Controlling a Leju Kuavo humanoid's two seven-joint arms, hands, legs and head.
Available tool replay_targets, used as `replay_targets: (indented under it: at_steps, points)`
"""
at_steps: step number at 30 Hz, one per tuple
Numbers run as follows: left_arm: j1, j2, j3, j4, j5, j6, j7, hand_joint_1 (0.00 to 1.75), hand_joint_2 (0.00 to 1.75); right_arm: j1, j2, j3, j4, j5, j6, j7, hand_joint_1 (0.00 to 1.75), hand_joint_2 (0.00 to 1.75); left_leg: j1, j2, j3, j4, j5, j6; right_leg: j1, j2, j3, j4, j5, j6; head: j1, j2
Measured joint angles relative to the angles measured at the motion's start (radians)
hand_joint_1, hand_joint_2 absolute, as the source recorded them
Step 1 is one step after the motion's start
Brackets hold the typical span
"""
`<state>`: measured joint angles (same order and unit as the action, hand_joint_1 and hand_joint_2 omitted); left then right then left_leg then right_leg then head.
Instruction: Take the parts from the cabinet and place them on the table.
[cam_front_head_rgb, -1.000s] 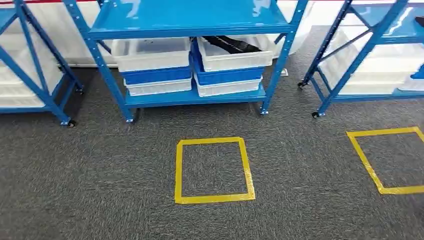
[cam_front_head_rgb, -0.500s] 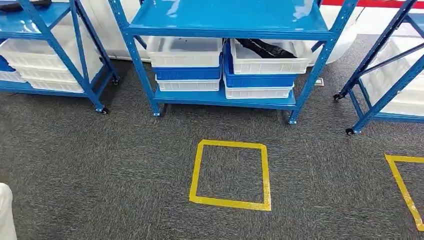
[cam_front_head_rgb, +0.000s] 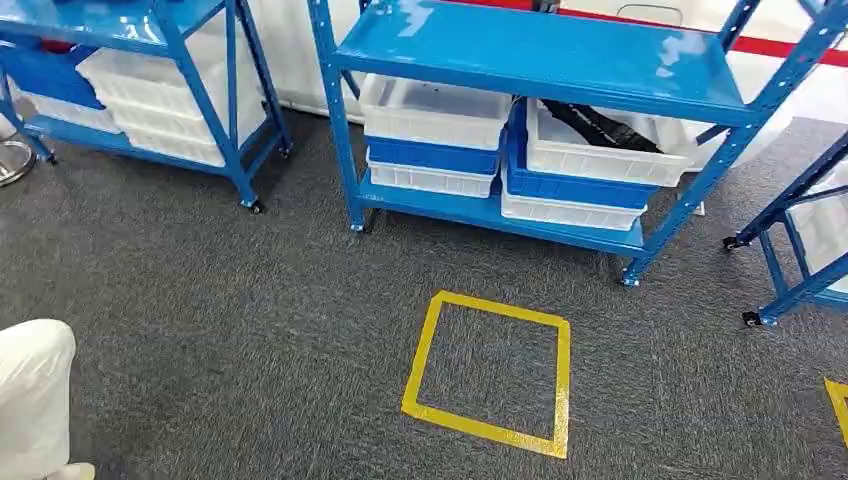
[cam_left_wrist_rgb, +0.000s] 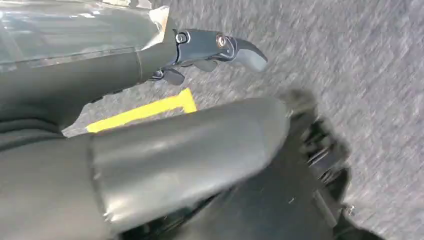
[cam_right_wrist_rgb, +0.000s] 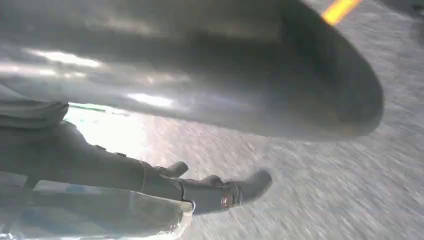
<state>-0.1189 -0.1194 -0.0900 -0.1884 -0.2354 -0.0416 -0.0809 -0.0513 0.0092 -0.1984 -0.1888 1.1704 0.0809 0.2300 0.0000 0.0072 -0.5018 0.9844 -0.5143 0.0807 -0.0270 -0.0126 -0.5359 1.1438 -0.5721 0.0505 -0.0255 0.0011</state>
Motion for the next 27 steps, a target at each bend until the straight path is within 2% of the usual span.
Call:
replay_targets:
  at_steps: [2,3,4,5,6,7,8,9,10,11,12,13,14,15,16,17,19,20,21,22,23,24,25,26,27]
  points:
    - [0.001,-0.002,0.003,0.000,0.000,0.000,-0.001,0.00,0.00,0.005,-0.001,-0.001,0.000,0.000,0.000,0.000,0.00,0.00,0.000,-0.015,0.019,0.000,-0.016,-0.003,0.002,0.010,-0.111,0.145,-0.052,-0.002,0.001,0.000]
    - [0.004,-0.002,0.004,0.000,0.000,0.000,-0.001,0.00,0.00,0.010,-0.002,-0.002,0.000,-0.001,0.000,0.000,0.00,0.00,0.000,-0.023,0.033,0.000,-0.027,-0.006,0.001,0.010,-0.140,0.158,-0.064,0.005,0.001,0.000]
    - [0.007,-0.003,0.004,0.000,0.000,0.000,-0.001,0.00,0.00,0.014,-0.005,-0.004,0.000,-0.001,-0.001,-0.003,0.00,0.00,0.001,-0.030,0.049,0.000,-0.040,-0.010,0.000,0.009,-0.147,0.131,-0.068,0.009,0.001,0.000]
    - [0.009,-0.003,0.004,0.000,0.000,0.000,-0.001,0.00,0.00,0.013,-0.005,-0.004,0.000,0.000,-0.001,-0.003,0.00,0.00,0.003,-0.035,0.068,0.000,-0.054,-0.014,-0.002,0.009,-0.144,0.075,-0.062,0.015,0.002,0.000]
    - [0.010,-0.003,0.004,0.000,0.000,0.000,-0.001,0.00,0.00,0.015,-0.006,-0.004,0.000,0.000,-0.001,-0.003,0.00,0.00,0.004,-0.040,0.088,0.001,-0.070,-0.019,-0.004,0.009,-0.137,0.007,-0.034,0.023,0.002,0.000]
    - [0.013,-0.003,0.004,0.000,0.000,0.000,-0.001,0.00,0.00,0.022,-0.006,-0.005,0.002,0.000,-0.001,-0.003,0.00,0.00,0.004,-0.043,0.105,0.001,-0.089,-0.023,-0.007,0.009,-0.137,-0.060,0.041,0.042,0.005,0.000]
    - [0.016,-0.003,0.004,0.002,0.000,0.000,-0.001,0.00,0.00,0.029,-0.006,-0.005,0.006,-0.001,-0.001,-0.004,0.00,0.00,0.000,-0.046,0.126,0.005,-0.111,-0.030,-0.004,0.007,-0.133,-0.085,0.168,0.059,0.008,0.000]
    - [0.017,-0.003,0.005,0.002,0.000,0.000,-0.001,0.00,0.00,0.022,-0.006,-0.005,0.006,0.000,-0.001,-0.003,0.00,0.00,0.001,-0.048,0.134,-0.004,-0.125,-0.039,0.005,0.007,-0.114,-0.080,0.135,0.015,0.006,0.000]
    - [0.014,-0.003,0.005,0.001,0.000,0.000,-0.001,0.00,0.00,0.016,-0.006,-0.005,0.005,0.000,-0.001,-0.003,0.00,0.00,0.004,-0.046,0.150,-0.017,-0.132,-0.048,0.017,0.010,-0.102,-0.082,0.134,0.001,0.001,0.000]
    - [0.010,-0.003,0.005,-0.002,0.000,0.000,-0.002,0.00,0.00,0.014,-0.006,-0.005,0.005,0.000,-0.001,-0.003,0.00,0.00,0.006,-0.046,0.167,-0.010,-0.125,-0.051,0.010,0.010,-0.094,-0.089,0.122,-0.014,0.003,0.000]
    - [0.000,-0.005,0.005,-0.003,0.000,0.000,-0.003,0.00,0.00,0.012,-0.006,-0.005,0.005,0.000,-0.001,-0.003,0.00,0.00,0.005,-0.047,0.137,0.050,-0.087,-0.053,0.008,0.010,-0.076,-0.093,0.111,-0.025,0.003,0.000]
    - [-0.005,-0.005,0.005,-0.004,0.000,0.000,-0.003,0.00,0.00,0.012,-0.008,-0.005,0.004,0.000,-0.001,-0.002,0.00,0.00,0.006,-0.035,0.073,0.160,-0.038,-0.058,0.003,0.008,-0.053,-0.107,0.099,-0.036,0.002,0.000]
    - [-0.005,-0.006,0.005,-0.005,0.001,0.001,-0.004,0.00,0.00,0.013,-0.009,-0.005,0.005,0.001,-0.001,-0.003,0.00,0.00,0.006,-0.021,0.003,0.262,-0.002,-0.064,0.002,0.007,-0.027,-0.119,0.084,-0.043,-0.004,0.000]
    - [-0.005,-0.006,0.005,-0.004,0.001,0.002,-0.004,0.00,0.00,0.013,-0.010,-0.005,0.005,0.002,-0.001,-0.003,0.00,0.00,0.008,-0.016,-0.058,0.322,-0.010,-0.069,0.001,0.007,-0.003,-0.129,0.073,-0.049,-0.005,0.000]
    - [-0.004,-0.006,0.005,-0.004,0.001,0.003,-0.004,0.00,0.00,0.013,-0.009,-0.005,0.005,0.002,-0.001,-0.003,0.00,0.00,0.010,-0.015,-0.112,0.353,-0.053,-0.074,0.000,0.008,0.024,-0.140,0.058,-0.050,-0.007,0.000]
    - [0.000,-0.006,0.005,-0.004,0.001,0.003,-0.004,0.00,0.00,0.014,-0.009,-0.005,0.005,0.002,-0.001,-0.003,0.00,0.00,0.011,-0.014,-0.153,0.357,-0.106,-0.078,0.000,0.011,0.051,-0.150,0.046,-0.050,-0.008,0.000]
    - [0.007,-0.006,0.006,-0.003,0.001,0.003,-0.004,0.00,0.00,0.018,-0.009,-0.005,0.005,0.002,-0.001,-0.003,0.00,0.00,0.011,-0.014,-0.221,0.331,-0.200,-0.080,-0.002,0.014,0.101,-0.167,0.013,-0.047,-0.009,0.000]
    - [0.010,-0.005,0.006,-0.003,0.001,0.003,-0.004,0.00,0.00,0.021,-0.008,-0.005,0.005,0.002,-0.001,-0.003,0.00,0.00,0.011,-0.012,-0.239,0.289,-0.207,-0.078,-0.003,0.014,0.132,-0.177,-0.006,-0.046,-0.010,0.000]
    - [0.012,-0.003,0.007,-0.003,0.000,0.003,-0.004,0.00,0.00,0.021,-0.008,-0.005,0.005,0.003,-0.001,-0.003,0.00,0.00,0.011,-0.010,-0.243,0.225,-0.164,-0.074,-0.003,0.014,0.166,-0.188,-0.022,-0.043,-0.010,0.000]
    - [0.015,-0.001,0.007,-0.002,0.000,0.003,-0.004,0.00,0.00,0.019,-0.006,-0.005,0.005,0.005,-0.001,-0.003,0.00,0.00,0.010,-0.006,-0.238,0.147,-0.053,-0.067,-0.004,0.013,0.201,-0.205,-0.036,-0.042,-0.010,0.000]
    - [0.018,0.001,0.008,0.000,-0.001,0.003,-0.004,0.00,0.00,0.019,-0.005,-0.005,0.006,0.007,-0.001,-0.003,0.00,0.00,0.006,0.006,-0.229,0.065,0.120,-0.056,-0.004,0.014,0.228,-0.223,-0.047,-0.039,-0.011,0.000]
    - [0.015,0.002,0.009,0.002,-0.002,0.003,-0.004,0.00,0.00,0.015,-0.004,-0.005,0.007,0.008,-0.001,-0.003,0.00,0.00,0.003,0.008,-0.224,0.007,0.221,-0.052,-0.002,0.019,0.250,-0.237,-0.056,-0.034,-0.015,0.000]
    - [0.004,0.002,0.010,-0.007,-0.003,0.003,-0.004,0.00,0.00,-0.002,-0.004,-0.005,-0.001,0.011,-0.003,-0.002,0.00,0.00,-0.004,0.008,-0.196,0.005,0.219,-0.050,0.005,0.020,0.284,-0.275,-0.087,-0.034,-0.018,0.000]
    - [-0.003,0.002,0.010,-0.018,-0.006,0.002,-0.006,0.00,0.00,0.001,-0.005,-0.006,-0.007,0.011,-0.003,0.000,0.00,0.00,0.002,0.000,-0.184,-0.023,0.202,-0.044,0.006,0.010,0.346,-0.260,-0.044,-0.013,-0.020,0.000]
    - [-0.019,-0.005,0.010,-0.018,-0.005,0.002,-0.008,0.00,0.00,0.000,-0.008,-0.006,-0.008,0.013,-0.004,-0.001,0.00,0.00,-0.006,-0.005,-0.161,-0.021,0.192,-0.041,0.005,0.011,0.332,-0.223,-0.013,0.013,-0.016,0.000]
